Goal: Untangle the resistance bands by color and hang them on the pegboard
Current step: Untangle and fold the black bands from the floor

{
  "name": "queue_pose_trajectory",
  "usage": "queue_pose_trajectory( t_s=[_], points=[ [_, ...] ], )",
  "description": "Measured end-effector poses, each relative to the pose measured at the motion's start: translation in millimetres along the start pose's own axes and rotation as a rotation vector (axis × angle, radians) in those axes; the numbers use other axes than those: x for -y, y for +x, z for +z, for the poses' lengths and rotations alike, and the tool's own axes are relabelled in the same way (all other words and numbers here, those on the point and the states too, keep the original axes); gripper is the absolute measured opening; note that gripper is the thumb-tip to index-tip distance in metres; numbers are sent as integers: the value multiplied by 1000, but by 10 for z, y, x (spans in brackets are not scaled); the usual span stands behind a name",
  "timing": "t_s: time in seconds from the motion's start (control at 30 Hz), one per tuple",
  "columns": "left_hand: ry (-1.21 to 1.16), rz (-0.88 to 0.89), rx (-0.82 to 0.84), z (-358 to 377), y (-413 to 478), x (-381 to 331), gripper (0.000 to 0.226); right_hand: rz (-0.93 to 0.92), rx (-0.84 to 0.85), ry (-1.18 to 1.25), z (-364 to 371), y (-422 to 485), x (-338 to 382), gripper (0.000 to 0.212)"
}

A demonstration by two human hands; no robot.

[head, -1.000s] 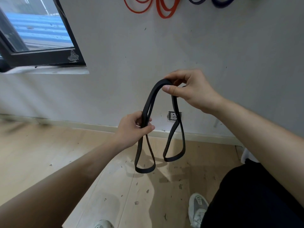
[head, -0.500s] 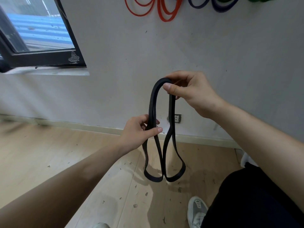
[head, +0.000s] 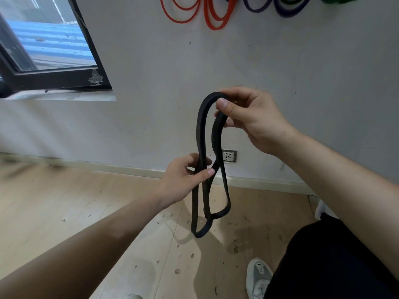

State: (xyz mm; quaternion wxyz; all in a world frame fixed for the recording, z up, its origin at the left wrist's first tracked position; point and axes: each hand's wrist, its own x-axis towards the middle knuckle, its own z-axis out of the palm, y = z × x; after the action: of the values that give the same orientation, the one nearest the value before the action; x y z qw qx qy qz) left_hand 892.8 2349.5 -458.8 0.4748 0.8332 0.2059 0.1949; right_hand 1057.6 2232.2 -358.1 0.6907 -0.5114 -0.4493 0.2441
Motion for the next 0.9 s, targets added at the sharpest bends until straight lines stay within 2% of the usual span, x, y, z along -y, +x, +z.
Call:
queue_pose_trajectory(
  t_s=[0.1,0.27,0.47,0.57,0.7,0.9],
  points=[
    [-75,14,-2,65,25,-24,28,5,-8,54,-9,7,13,13],
    [-93,19,-12,204,93,-112,33,4,-12,123,9,-12,15,11],
    [-109,6,-23,312,121,-172,12,62,-41,283,-71,4,27,8],
    [-79,6,-36,258,119,-157,20,99,-128,367,-225,39,2,7],
    [-139,-35,-22,99,103,-122,15,135,-256,480,-513,105,-99,6],
    [-95,-7,-56,-186,134,-151,15,235,-364,546,-797,164,-388,11]
  ],
)
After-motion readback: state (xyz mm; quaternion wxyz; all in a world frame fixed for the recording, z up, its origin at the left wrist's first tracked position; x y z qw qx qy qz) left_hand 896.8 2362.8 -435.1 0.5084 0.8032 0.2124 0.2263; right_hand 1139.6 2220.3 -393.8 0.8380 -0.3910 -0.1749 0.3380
